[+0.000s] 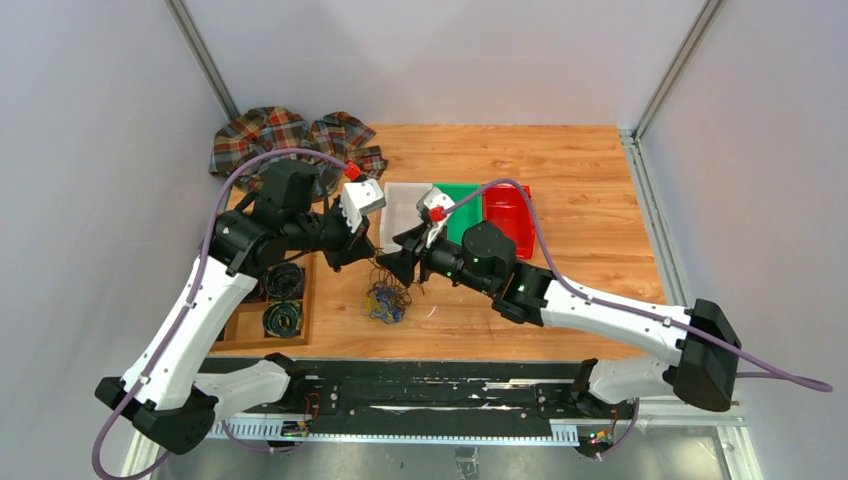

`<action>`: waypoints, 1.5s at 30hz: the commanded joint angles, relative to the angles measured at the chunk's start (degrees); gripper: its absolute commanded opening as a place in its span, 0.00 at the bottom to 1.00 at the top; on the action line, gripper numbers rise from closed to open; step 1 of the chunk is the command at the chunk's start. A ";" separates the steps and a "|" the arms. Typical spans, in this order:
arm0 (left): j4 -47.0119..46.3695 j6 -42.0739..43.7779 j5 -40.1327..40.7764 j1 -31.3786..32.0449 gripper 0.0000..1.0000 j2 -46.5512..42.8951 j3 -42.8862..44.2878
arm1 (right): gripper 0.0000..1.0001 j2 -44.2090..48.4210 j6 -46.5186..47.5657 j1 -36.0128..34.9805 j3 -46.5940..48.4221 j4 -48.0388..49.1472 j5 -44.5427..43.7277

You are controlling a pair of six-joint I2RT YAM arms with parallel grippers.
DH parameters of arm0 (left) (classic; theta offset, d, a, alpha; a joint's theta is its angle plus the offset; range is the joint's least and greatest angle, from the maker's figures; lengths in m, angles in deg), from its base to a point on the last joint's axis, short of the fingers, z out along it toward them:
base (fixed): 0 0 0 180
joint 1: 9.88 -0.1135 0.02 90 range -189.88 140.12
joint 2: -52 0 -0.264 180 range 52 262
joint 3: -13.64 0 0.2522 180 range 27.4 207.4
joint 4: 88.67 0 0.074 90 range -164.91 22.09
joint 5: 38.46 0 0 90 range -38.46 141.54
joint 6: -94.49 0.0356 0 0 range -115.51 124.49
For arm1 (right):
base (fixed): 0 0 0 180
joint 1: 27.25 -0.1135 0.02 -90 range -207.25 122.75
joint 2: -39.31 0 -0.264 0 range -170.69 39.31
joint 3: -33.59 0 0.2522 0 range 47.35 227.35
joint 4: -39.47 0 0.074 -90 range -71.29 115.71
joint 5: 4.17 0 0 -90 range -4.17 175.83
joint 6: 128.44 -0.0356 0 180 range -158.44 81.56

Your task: Untangle the cables

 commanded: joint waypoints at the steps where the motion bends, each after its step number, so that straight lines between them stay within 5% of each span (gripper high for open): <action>1: -0.58 0.17 -1.30 0.34 0.01 -0.74 -0.09 | 0.53 -2.23 0.75 -0.56 2.61 2.89 3.76; 9: -0.57 -0.01 -2.42 0.34 0.01 -1.46 0.63 | 0.36 -3.26 3.89 -0.56 1.27 1.45 -4.46; 15: -0.56 -0.05 -2.76 0.34 0.01 -1.90 0.10 | 0.01 -0.71 4.34 -0.54 -1.71 4.82 -14.76; 23: -0.57 0.36 -1.11 0.36 0.01 -1.26 -0.33 | 0.01 4.19 3.29 -0.56 -4.99 5.48 -15.03; 25: -0.57 0.02 -0.63 0.34 0.01 -0.80 -0.01 | 0.11 5.19 2.67 -0.56 -5.45 4.47 -12.51; 28: -0.56 -0.66 -0.48 0.38 0.01 -0.36 0.58 | 0.55 6.56 2.46 -0.96 -7.78 5.42 -10.17; 29: -0.62 -0.81 -0.49 0.34 0.01 -0.37 0.61 | 0.61 6.77 3.08 -1.48 -8.55 6.35 -10.34; 35: -0.59 -2.06 -0.12 0.34 0.01 -0.27 0.44 | 0.68 3.97 7.82 -3.08 -6.84 7.17 -12.57; 45: -0.57 -2.66 -0.25 0.34 0.01 -0.45 0.50 | 0.59 -1.15 12.83 -4.25 -2.95 8.84 -13.83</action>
